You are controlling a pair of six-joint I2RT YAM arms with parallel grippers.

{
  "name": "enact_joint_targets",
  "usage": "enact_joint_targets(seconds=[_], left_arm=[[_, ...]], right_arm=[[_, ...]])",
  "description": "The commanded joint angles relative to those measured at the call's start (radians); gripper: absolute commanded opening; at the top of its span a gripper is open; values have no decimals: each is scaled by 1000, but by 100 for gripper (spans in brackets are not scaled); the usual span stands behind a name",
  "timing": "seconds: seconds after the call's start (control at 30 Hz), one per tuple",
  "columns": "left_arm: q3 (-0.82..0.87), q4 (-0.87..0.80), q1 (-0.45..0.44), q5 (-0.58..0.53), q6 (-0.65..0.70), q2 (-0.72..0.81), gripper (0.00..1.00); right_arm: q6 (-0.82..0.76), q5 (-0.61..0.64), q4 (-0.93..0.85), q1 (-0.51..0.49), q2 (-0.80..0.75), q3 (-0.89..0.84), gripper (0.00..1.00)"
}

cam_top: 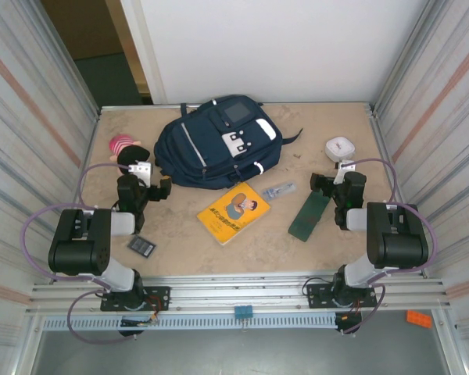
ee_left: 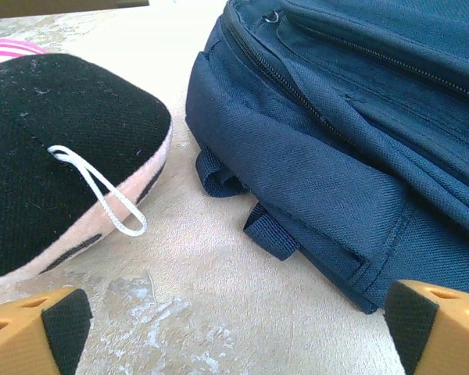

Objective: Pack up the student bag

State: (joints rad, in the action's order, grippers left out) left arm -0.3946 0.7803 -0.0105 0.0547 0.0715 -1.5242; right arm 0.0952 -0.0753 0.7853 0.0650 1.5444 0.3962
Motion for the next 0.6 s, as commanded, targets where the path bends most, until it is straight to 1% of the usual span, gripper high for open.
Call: enact_joint_targets(seconds=[0.0, 0.07, 0.17, 0.23, 0.3, 0.33, 0.43, 0.5, 0.57], left_arm=[[-18, 8, -5, -13, -2, 15, 98], [-47, -61, -4, -21, -3, 45, 96], [-173, -358, -14, -33, -10, 145, 88], [-302, -623, -17, -61, -102, 208, 82], [-412, -786, -20, -44, -195, 235, 78], [-456, -841, -22, -30, -242, 233, 78], [-588, -970, -25, 11, -367, 177, 75], [-678, -1030, -28, 66, -412, 107, 71], [-778, -1098, -37, 88, -448, 27, 69]], right_arm=[[-6, 17, 22, 1, -7, 11, 99], [16, 41, -76, 9, -48, 50, 99], [17, -4, -380, 22, -150, 189, 99], [15, -41, -665, 15, -196, 347, 99], [-3, -70, -931, -14, -199, 520, 99], [7, -61, -1044, -45, -193, 598, 99], [43, -4, -1252, -172, -182, 746, 99], [121, 16, -1303, -290, -190, 782, 99], [223, -13, -1295, -405, -204, 780, 99]])
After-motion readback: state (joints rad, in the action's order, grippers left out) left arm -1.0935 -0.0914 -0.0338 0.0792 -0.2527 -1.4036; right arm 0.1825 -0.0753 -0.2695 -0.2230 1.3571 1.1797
